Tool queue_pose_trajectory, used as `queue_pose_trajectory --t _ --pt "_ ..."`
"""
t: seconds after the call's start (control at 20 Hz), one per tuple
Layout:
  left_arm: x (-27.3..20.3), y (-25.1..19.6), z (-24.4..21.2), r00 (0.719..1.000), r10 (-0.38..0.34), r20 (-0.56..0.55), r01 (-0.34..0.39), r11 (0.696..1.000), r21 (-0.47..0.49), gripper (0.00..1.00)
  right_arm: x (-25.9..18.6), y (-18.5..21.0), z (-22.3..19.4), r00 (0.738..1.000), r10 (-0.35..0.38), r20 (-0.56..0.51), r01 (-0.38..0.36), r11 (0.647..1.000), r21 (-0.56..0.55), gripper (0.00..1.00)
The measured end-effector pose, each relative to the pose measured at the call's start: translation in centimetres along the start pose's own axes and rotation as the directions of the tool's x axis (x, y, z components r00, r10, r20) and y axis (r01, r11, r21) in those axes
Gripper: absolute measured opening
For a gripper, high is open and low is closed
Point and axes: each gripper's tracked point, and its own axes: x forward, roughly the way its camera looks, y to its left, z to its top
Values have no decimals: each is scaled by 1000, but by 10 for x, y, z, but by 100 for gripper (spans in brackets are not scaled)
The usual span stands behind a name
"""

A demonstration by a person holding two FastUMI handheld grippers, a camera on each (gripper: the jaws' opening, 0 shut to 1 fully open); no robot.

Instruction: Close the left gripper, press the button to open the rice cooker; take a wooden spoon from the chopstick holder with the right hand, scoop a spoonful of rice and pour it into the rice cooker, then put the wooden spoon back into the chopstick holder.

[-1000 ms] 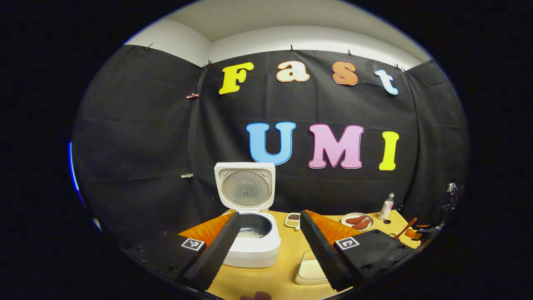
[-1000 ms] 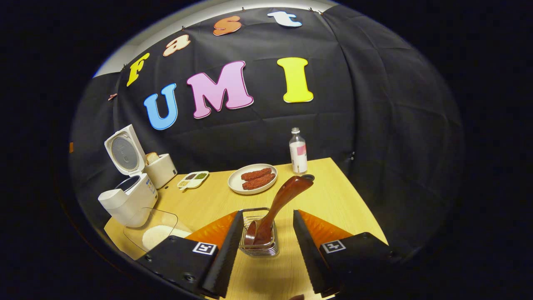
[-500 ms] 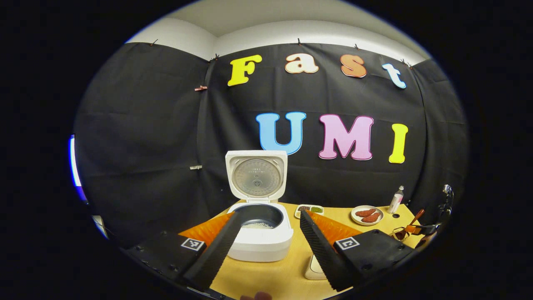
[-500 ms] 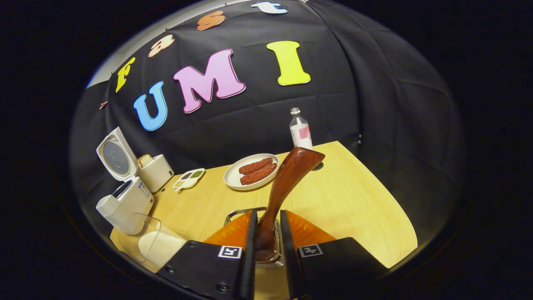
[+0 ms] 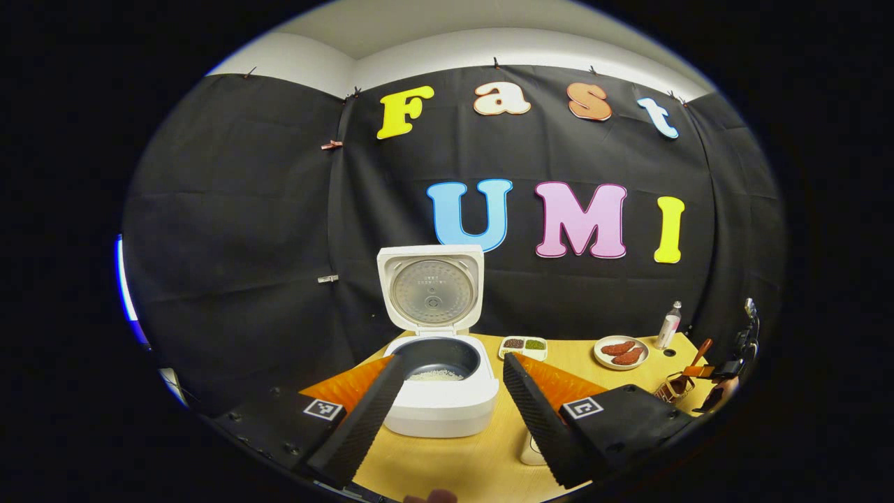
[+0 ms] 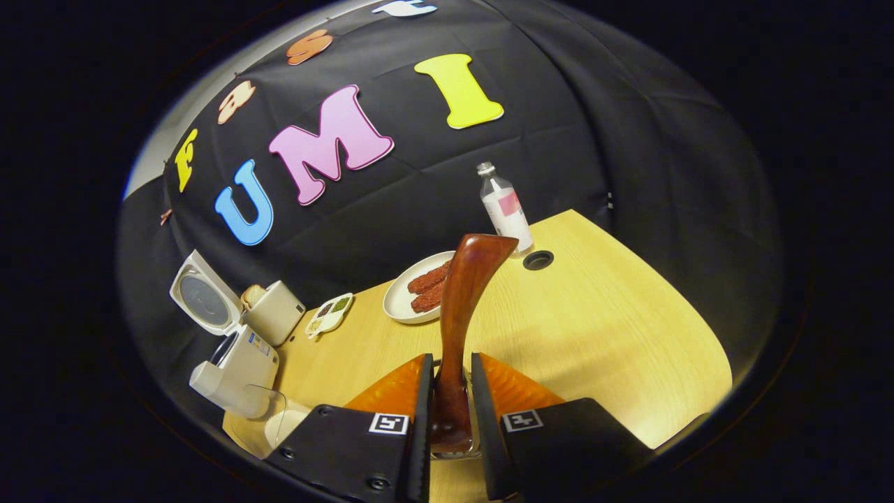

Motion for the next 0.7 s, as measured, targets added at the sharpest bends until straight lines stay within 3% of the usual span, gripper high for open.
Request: queue_pose_trajectory --t 0.1,0.15,0.25,0.45,0.7 --pt "1 0 -1 1000 2 -6 -2 1000 1 99 4 0 7 1000 4 20 -3 1000 -22 34" --pt "0 1 -1 1000 3 -6 -3 1000 3 99 5 0 10 999 2 33 -1 999 -47 24" --pt "1 1 -1 1000 6 -9 -6 1000 8 99 5 2 13 999 12 44 -10 998 -65 25" --pt "1 3 3 1000 14 -5 -14 1000 11 99 1 7 15 998 31 52 -28 997 -70 13" --pt "0 8 4 1000 3 0 -3 1000 20 98 -17 21 48 990 33 135 -26 998 -51 10"
